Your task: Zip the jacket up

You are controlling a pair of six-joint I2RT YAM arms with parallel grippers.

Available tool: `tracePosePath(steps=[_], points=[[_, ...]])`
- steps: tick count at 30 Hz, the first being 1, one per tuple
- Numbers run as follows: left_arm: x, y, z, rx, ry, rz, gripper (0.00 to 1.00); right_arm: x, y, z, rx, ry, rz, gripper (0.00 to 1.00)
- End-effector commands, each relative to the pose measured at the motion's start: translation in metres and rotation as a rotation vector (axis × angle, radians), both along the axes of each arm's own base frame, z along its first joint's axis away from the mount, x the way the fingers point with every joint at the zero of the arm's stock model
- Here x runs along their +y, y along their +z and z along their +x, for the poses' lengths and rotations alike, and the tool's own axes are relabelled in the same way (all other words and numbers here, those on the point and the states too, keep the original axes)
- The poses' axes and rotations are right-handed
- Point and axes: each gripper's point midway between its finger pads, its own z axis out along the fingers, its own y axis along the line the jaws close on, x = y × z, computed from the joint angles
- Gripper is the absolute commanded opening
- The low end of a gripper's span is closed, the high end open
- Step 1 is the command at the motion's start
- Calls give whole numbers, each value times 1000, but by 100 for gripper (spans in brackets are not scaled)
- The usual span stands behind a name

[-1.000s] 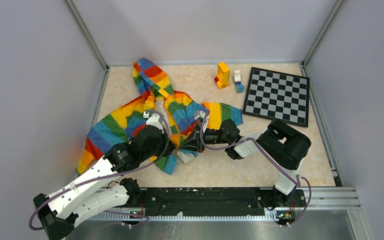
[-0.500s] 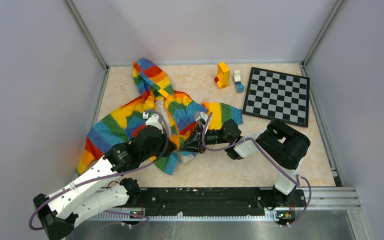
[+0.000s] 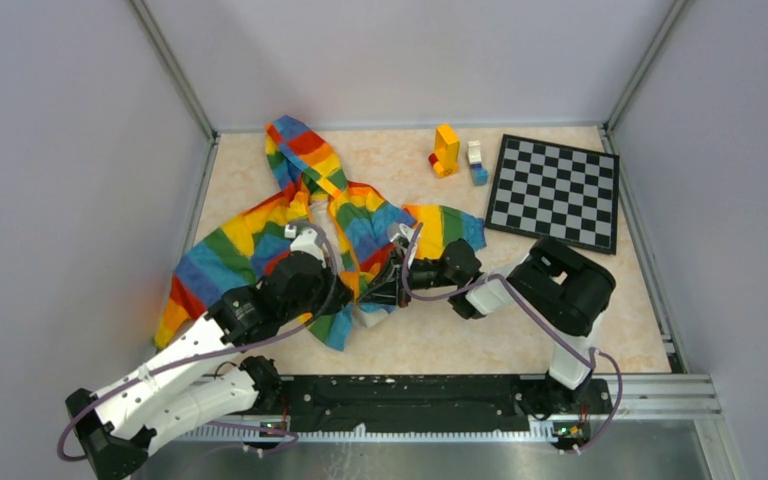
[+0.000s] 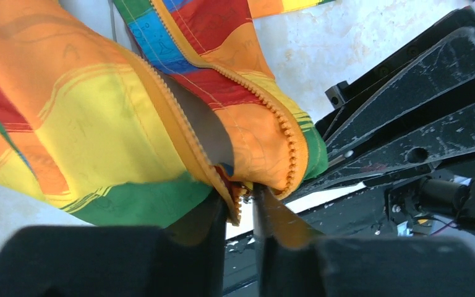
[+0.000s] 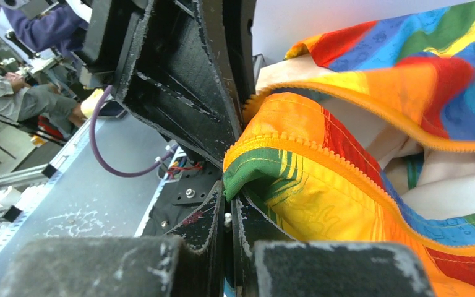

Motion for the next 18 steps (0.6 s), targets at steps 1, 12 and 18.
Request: tracePosePath(steps=[1, 12, 18], points=[[-6, 22, 6, -49, 20, -73, 34, 1, 28, -2, -66, 31, 113, 0], [0, 47, 5, -123, 26, -126, 86, 2, 22, -4, -23, 48, 123, 0], [7, 36, -4, -98, 50, -162, 98, 2, 12, 2, 7, 14, 79, 0]])
